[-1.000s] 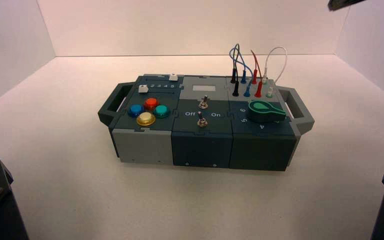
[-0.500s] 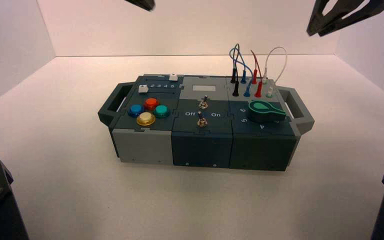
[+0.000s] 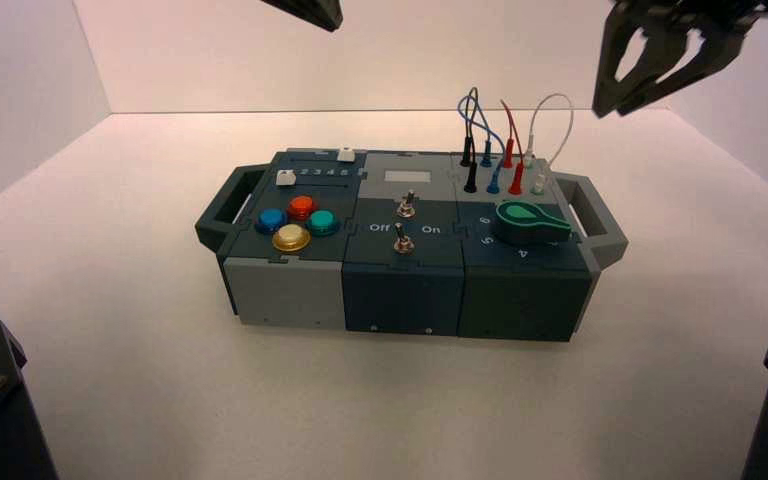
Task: Pull the blue wire.
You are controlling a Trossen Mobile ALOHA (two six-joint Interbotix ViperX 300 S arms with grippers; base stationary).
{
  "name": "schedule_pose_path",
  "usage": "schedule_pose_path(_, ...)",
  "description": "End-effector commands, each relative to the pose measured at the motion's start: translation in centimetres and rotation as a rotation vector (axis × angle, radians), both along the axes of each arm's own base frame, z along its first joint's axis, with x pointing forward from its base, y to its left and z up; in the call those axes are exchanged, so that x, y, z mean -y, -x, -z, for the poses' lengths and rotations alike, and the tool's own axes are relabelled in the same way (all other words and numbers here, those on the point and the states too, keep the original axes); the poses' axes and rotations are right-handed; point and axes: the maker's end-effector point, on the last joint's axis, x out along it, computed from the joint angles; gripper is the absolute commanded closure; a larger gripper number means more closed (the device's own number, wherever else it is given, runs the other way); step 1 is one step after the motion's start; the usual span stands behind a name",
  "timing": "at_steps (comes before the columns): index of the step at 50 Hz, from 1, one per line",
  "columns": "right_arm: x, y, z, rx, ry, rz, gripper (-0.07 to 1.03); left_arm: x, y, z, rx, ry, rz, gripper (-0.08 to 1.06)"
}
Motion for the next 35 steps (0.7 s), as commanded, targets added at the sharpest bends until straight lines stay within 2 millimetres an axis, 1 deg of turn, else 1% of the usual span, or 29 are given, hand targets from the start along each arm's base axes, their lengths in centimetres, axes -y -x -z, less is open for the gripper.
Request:
schedule_pose_path(1,-1.0,-1.0,-0.2,0.032,-0.029,0.013,0.65,0.5,-0.4,-1.2,0.021,0.026,0.0,1.01)
schedule_pose_path(14,-3.3,-1.4,1.0,0.028,-0.096,0.02,0.65,0.8,-0.9,-0.5,0.018,0.029,-0.02,1.01)
schedule_pose_path(22,-4.1,-1.6,1.9,0.013,-0.121,0.034,0.65,0.8,-1.3,-0.2,0.03,0.031,-0.033,1.01)
schedule_pose_path(35,-4.6,-2.4,4.0,-0.026,-0.102,0.042,0.65,0.9,-1.5,-0.1,0.03,0.03,-0.035,1.01)
